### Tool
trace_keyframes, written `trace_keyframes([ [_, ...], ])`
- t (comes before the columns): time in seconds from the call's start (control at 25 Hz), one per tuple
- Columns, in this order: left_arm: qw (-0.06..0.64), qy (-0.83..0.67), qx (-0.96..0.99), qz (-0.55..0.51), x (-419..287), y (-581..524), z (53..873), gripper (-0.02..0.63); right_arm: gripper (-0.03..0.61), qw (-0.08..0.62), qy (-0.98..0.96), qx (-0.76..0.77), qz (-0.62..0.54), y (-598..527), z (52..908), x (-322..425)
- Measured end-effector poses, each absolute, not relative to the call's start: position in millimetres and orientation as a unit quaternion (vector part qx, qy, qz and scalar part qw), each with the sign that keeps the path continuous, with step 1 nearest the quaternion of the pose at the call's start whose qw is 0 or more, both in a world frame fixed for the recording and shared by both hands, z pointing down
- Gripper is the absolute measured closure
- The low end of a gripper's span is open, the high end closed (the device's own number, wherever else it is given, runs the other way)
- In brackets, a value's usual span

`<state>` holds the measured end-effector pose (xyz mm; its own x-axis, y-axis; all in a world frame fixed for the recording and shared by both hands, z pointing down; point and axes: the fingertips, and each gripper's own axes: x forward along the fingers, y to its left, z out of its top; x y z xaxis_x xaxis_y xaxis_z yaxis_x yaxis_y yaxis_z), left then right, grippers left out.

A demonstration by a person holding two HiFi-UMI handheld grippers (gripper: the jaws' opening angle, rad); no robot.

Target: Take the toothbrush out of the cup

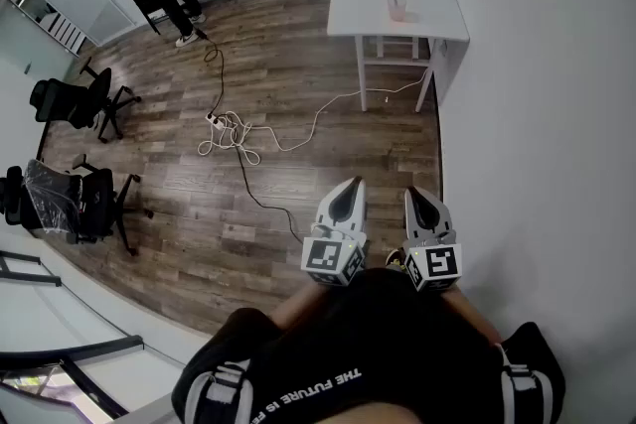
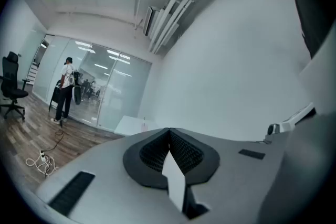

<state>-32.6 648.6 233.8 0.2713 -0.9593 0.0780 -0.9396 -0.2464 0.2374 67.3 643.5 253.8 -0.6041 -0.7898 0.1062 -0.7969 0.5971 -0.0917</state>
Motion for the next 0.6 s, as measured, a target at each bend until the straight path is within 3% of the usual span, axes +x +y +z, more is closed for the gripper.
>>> trace_keyframes([
  [0.6, 0.115, -0.610, 0.783, -0.050, -96.0, 649.1, 246.7, 0.595, 0.565, 0.038, -0.897, 0.437, 0.063, 641.8, 263.0, 12.5],
])
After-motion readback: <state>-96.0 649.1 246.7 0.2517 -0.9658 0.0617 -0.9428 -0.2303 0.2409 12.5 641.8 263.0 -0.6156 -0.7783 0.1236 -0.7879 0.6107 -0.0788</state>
